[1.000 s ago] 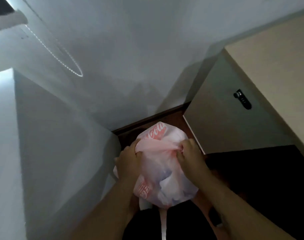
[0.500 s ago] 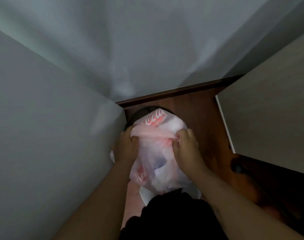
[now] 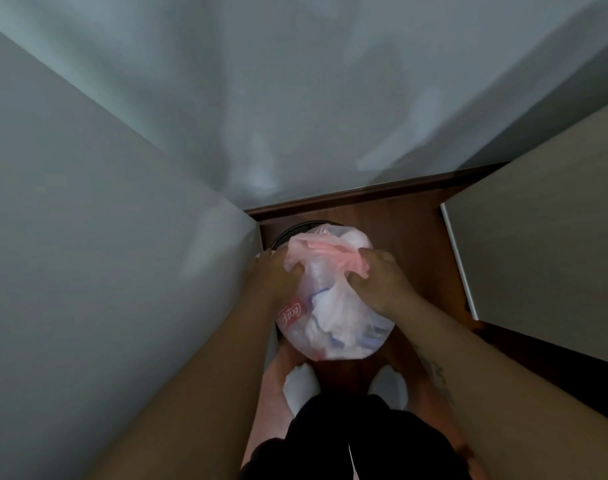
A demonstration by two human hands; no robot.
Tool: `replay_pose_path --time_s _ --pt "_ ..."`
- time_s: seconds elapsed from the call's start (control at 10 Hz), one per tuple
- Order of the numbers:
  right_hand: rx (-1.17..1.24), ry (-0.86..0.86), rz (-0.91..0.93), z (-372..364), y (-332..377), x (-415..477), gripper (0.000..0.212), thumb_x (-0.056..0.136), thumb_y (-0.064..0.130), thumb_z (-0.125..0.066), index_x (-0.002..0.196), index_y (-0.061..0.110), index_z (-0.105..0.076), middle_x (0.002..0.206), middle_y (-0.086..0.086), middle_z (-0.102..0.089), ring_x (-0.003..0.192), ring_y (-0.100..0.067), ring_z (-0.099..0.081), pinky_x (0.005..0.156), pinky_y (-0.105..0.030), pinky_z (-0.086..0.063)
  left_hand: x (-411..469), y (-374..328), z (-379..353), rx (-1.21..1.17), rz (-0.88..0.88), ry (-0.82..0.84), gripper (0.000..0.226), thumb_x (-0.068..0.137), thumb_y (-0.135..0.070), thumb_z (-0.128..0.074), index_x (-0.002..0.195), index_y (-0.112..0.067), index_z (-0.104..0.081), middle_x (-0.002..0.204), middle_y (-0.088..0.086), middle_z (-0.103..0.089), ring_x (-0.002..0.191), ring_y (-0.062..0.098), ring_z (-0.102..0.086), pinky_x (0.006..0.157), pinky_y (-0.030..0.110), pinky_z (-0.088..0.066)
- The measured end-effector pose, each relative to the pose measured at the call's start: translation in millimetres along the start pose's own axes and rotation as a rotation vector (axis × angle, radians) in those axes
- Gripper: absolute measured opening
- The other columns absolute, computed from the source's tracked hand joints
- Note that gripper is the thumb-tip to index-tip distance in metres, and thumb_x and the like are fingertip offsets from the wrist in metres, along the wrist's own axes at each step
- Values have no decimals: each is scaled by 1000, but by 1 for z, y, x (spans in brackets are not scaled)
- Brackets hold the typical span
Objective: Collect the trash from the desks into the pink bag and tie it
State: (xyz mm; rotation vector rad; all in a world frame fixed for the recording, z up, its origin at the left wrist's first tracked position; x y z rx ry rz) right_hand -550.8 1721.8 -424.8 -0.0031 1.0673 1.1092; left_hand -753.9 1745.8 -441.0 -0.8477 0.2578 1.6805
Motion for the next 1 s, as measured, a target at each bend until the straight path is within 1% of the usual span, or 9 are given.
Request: replay_pose_path --time_s 0.2,0.3,0.4,0.5,0.6,0.7,0.8,0.9,1.0 --pt "-98 37 25 10 -1 -38 62 95 34 -55 151 18 -31 160 -13 -19 147 -28 -18 117 -36 -23 -33 -14 33 40 -75 34 55 95 -50 -47 147 -34 -41 150 3 -47 133 30 -45 108 38 -38" --pt "-37 12 -70 13 -7 -64 64 94 29 -56 151 23 -28 160 -17 -13 145 -35 -22 116 -38 -27 -53 -11 31 -48 -69 36 51 97 -45 -47 145 -28 -47 149 4 -47 132 28 -47 106 38 -40" --pt "-48 37 -68 -5 -17 -80 64 95 27 -54 152 22 -25 161 -15 -5 143 -33 -26 113 -32 -32 -83 5 -14 -138 -61 189 58 98 -39 -52 149 -16 -39 154 11 -40 136 29 -43 110 38 -37" --pt "-94 61 -24 -22 -26 -69 63 97 31 -51 153 22 -24 163 -10 11 144 -29 -26 109 -28 -35 -91 20 -60 -202 -45 189 72 95 -44 -55 156 -21 -24 162 7 -23 145 27 -30 115 38 -31" --pt "-150 80 4 -36 -36 -48 63 99 31 -49 154 23 -18 162 -7 17 148 -27 -17 112 -32 -33 -73 23 -85 -228 -82 145 73 96 -56 -44 157 -31 -14 166 3 -11 150 25 -17 119 49 -22" --pt "-251 106 69 -49 -41 -32 67 100 32 -46 155 25 -7 160 -8 24 150 -31 -3 116 -36 -31 -47 26 -96 -133 -155 116 73 98 -59 -35 158 -30 -5 166 -3 -3 152 21 -4 119 57 -14" --pt "-235 130 61 -45 -39 -27 67 101 30 -46 155 26 -8 160 -6 25 150 -33 -2 117 -37 -29 -32 24 -88 -96 -158 157 71 98 -56 -38 158 -24 -14 166 -2 -11 151 23 -11 118 56 -17" --pt "-207 116 26 -23 -25 -40 68 98 29 -50 155 30 -12 162 -4 20 149 -34 -8 117 -40 -28 -40 16 -66 -149 -159 160 66 94 -54 -45 151 -23 -36 160 5 -30 145 27 -29 115 49 -29" --pt "-167 40 40 15 1 -61 68 96 27 -54 154 30 -19 164 -5 9 149 -33 -9 118 -39 -26 -58 -6 -22 -88 -186 63 68 96 -52 -50 154 -21 -32 162 7 -24 146 29 -27 117 44 -27"
Point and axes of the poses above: each hand's wrist, its own x-axis towards the middle knuckle, its own z-axis out of the back of the hand, y = z × x, the point moved 2 cm from there along x, towards the middle knuckle
